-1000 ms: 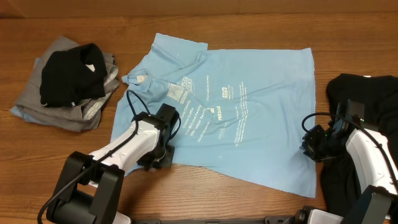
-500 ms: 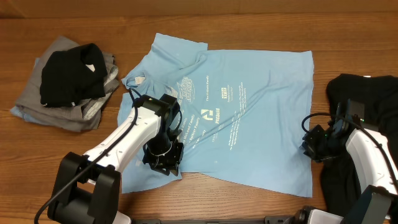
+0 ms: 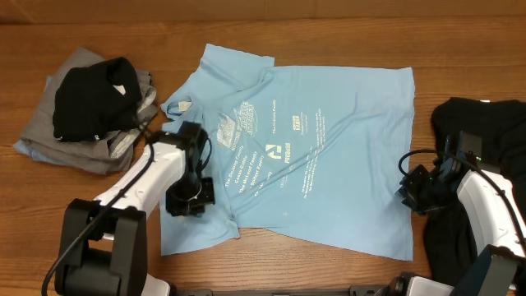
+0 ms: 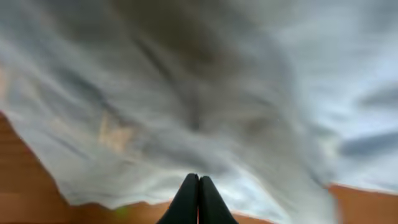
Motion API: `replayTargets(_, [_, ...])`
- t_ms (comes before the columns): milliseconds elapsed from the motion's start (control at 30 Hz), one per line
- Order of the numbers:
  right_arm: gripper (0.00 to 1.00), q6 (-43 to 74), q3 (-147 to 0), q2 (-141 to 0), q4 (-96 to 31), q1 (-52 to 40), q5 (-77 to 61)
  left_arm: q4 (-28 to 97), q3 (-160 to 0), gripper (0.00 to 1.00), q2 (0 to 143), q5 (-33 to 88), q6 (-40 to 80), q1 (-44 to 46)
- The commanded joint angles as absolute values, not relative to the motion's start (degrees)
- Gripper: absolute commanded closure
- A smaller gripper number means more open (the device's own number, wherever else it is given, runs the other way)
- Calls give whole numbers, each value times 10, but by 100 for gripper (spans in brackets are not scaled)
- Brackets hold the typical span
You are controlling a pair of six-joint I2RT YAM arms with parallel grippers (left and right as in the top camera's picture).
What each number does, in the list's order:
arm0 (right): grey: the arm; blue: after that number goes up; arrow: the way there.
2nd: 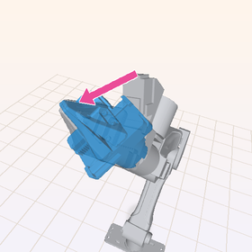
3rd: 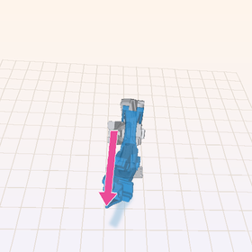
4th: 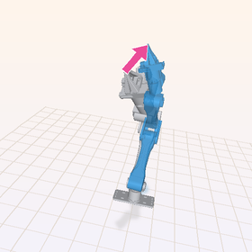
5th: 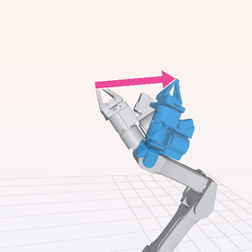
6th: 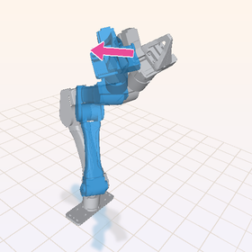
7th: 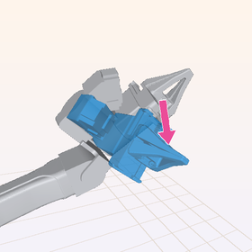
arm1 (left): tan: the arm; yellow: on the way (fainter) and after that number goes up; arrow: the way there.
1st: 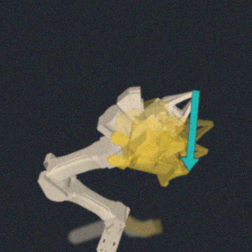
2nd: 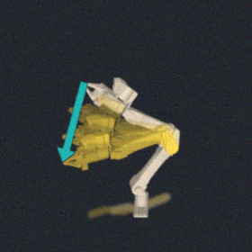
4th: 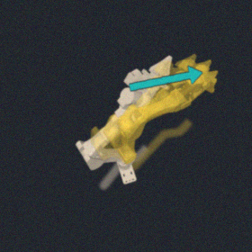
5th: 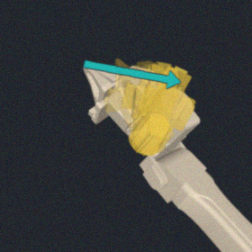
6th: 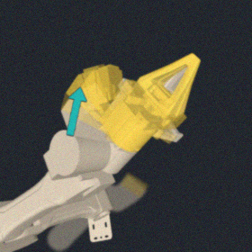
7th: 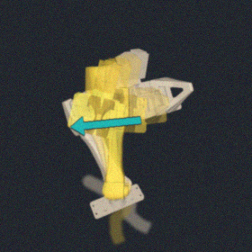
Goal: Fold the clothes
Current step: 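Press and smooth the T-shirt's lower left area with the left gripper, then move the left gripper up to the T-shirt's left collar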
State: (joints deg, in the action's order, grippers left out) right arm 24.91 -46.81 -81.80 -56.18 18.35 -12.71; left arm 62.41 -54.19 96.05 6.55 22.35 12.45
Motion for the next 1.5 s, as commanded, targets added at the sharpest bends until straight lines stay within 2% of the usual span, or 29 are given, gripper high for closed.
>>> replayTargets(0, [74, 223, -477, -809, -549, 185, -130, 588, -481, 96, 960, 55, 258, 84])
replayTargets(167, [74, 224, -479, -809, -515, 185, -197, 569, -451, 96, 960, 23, 257, -14])
replayTargets(300, [73, 220, -503, -809, -522, 185, -198, 551, -452, 96, 960, 14, 248, -116])
replayTargets(533, [73, 198, -561, -809, -532, 185, -215, 564, -495, 96, 960, 36, 168, -267])
replayTargets(633, [69, 177, -564, -809, -511, 185, -257, 595, -528, 96, 960, 37, 149, -294])
replayTargets(667, [64, 176, -564, -810, -498, 185, -263, 615, -546, 96, 960, 37, 142, -299])
replayTargets(733, [60, 176, -563, -811, -469, 183, -262, 644, -571, 96, 958, 43, 133, -300])
replayTargets(767, [61, 176, -562, -812, -453, 183, -262, 655, -582, 96, 957, 49, 130, -299])
replayTargets(900, [83, 222, -562, -838, -343, 183, -250, 663, -626, 96, 937, 163, 48, -266])
replayTargets(967, [88, 262, -562, -871, -291, 183, -238, 652, -635, 95, 927, 197, 13, -234])
replayTargets(1067, [89, 288, -562, -929, -215, 178, -238, 620, -640, 89, 922, 200, -14, -169])
replayTargets(1200, [91, 305, -564, -1013, -124, 174, -227, 585, -640, 88, 922, 200, -16, -97])
replayTargets(1333, [92, 304, -564, -1069, -111, 174, -148, 571, -640, 88, 922, 199, -18, -52])
replayTargets(1467, [93, 303, -564, -1085, -148, 174, -74, 558, -640, 88, 922, 200, -17, -42])
